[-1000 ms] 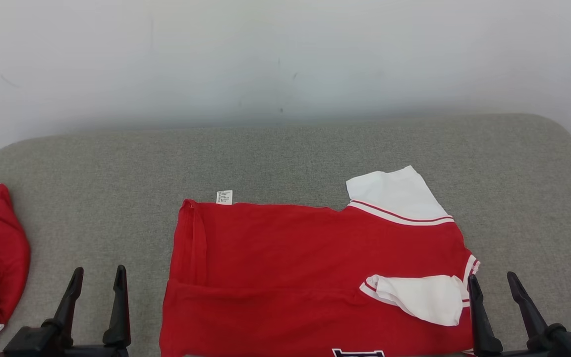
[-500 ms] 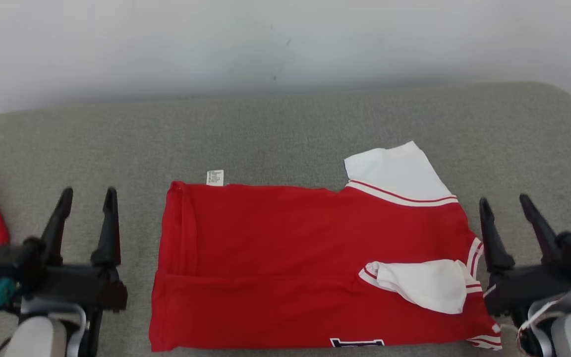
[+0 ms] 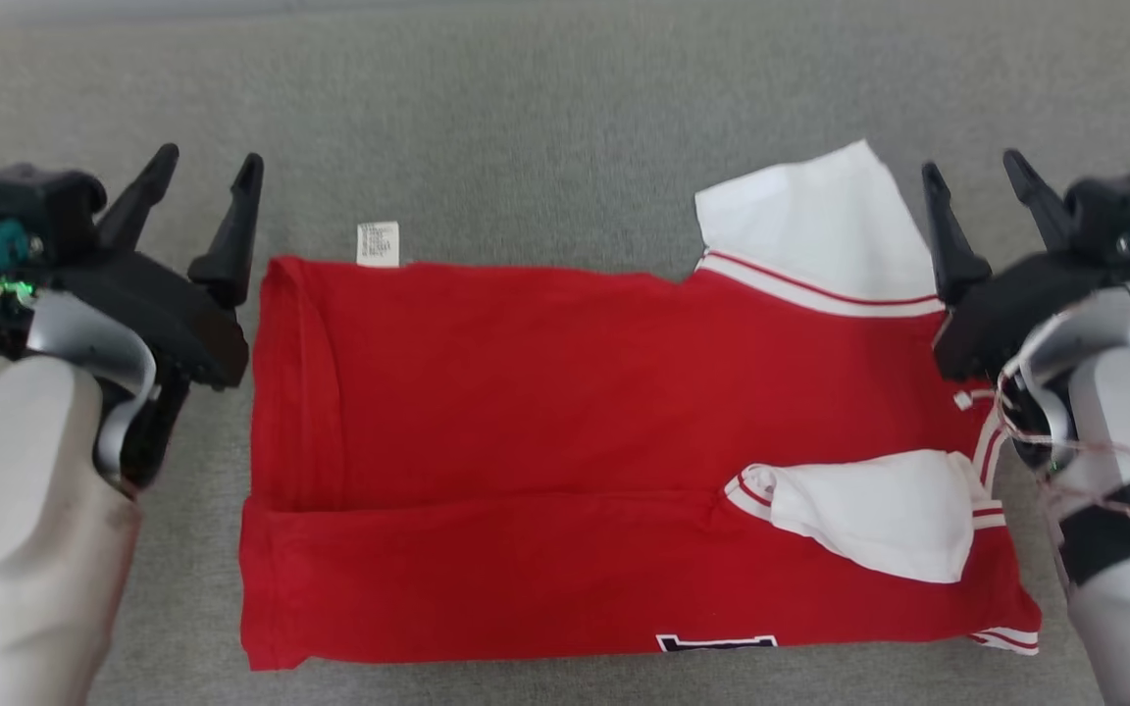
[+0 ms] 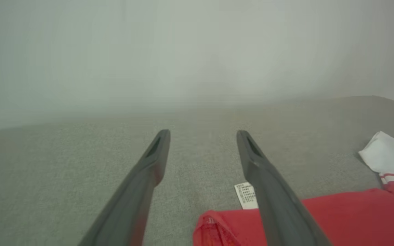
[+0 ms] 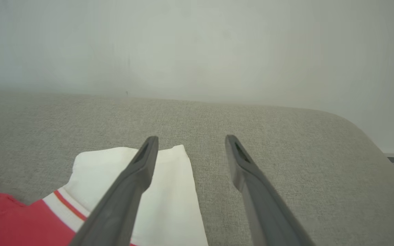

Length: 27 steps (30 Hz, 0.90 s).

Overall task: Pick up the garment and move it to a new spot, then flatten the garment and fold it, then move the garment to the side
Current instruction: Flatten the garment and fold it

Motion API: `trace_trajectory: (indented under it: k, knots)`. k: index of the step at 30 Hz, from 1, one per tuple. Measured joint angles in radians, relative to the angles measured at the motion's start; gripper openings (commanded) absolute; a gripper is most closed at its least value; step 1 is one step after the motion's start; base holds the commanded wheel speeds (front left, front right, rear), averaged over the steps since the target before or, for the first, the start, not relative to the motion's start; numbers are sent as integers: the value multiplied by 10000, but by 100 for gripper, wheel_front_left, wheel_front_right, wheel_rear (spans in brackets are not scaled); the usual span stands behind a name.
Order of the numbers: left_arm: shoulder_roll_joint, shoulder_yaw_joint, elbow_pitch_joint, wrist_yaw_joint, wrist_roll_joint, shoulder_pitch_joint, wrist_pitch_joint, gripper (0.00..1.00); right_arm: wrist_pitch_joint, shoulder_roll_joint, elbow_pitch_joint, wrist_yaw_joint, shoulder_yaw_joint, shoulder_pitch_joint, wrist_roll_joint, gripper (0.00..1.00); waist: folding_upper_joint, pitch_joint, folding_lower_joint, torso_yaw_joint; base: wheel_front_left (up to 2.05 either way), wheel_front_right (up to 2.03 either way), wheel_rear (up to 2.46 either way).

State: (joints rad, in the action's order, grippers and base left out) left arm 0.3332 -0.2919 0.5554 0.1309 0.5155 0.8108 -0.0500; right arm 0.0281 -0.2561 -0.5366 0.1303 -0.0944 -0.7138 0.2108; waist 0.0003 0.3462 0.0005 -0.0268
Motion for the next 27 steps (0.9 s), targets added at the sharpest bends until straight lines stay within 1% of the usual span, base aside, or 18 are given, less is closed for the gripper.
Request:
trace_trajectory:
  k: [5,7,10,15,19,23,27]
  knots:
    - [278,-915,918,0,940,837,523,100,25,58,-1546,0,-679,-1289,13,100,0,769,-1,-51,0,0,0]
    - [297,-1262,1206,0,1262,1037,844,100,-19,42,-2079,0,-955,-1656,13,100,0,1001,-1,-67,0,0,0]
    - [397,-1745,1344,0,1701,1267,1091,100,-150,21,-2778,0,-1283,-2109,119,100,1,1225,-1,-69,0,0,0]
    - [669,-2454,1488,0,2364,1467,2011,100,-288,-27,-3737,0,-1885,-2586,313,100,-1,1156,-5,-13,0,0,0]
    - [895,-2836,1486,0,2665,1593,2633,100,-387,-46,-4265,0,-2299,-2902,581,100,-2,1031,-6,57,0,0,0]
    - [853,-2997,1212,0,3099,1647,3041,100,-355,-86,-4742,0,-2744,-3146,855,100,-2,986,-6,147,0,0,0]
    - [677,-3127,943,0,3605,1653,3423,100,-207,-209,-5206,0,-3030,-3452,989,100,-2,993,-6,262,0,0,0]
